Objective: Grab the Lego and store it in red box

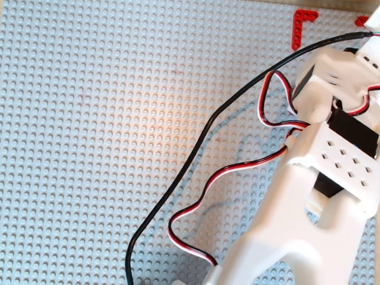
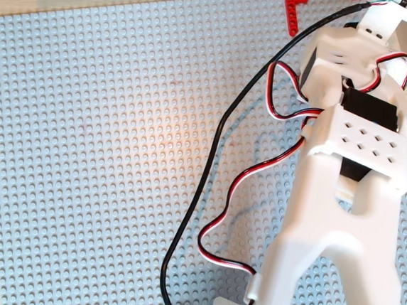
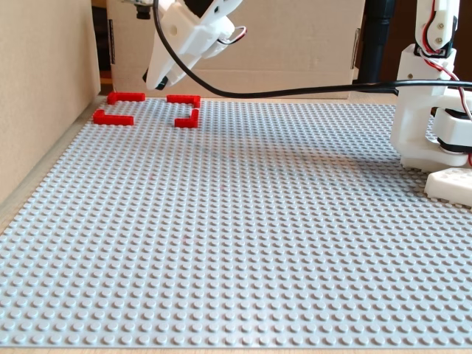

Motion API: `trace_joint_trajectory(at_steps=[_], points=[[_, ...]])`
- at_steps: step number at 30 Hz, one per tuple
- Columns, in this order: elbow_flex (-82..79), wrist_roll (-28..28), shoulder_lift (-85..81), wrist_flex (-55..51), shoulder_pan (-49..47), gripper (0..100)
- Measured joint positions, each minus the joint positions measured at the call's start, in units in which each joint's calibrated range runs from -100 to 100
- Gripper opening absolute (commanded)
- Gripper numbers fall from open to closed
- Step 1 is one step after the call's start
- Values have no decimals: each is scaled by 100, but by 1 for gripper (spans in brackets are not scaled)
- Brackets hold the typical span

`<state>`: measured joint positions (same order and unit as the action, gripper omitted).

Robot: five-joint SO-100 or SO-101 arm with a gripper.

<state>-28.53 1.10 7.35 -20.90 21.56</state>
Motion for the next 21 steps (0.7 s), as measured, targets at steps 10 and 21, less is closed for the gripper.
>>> trace_joint_trajectory(at_steps=[10,21], points=[[0,0,-178,-259,0,14],[0,0,-2240,-1710,-22,5]])
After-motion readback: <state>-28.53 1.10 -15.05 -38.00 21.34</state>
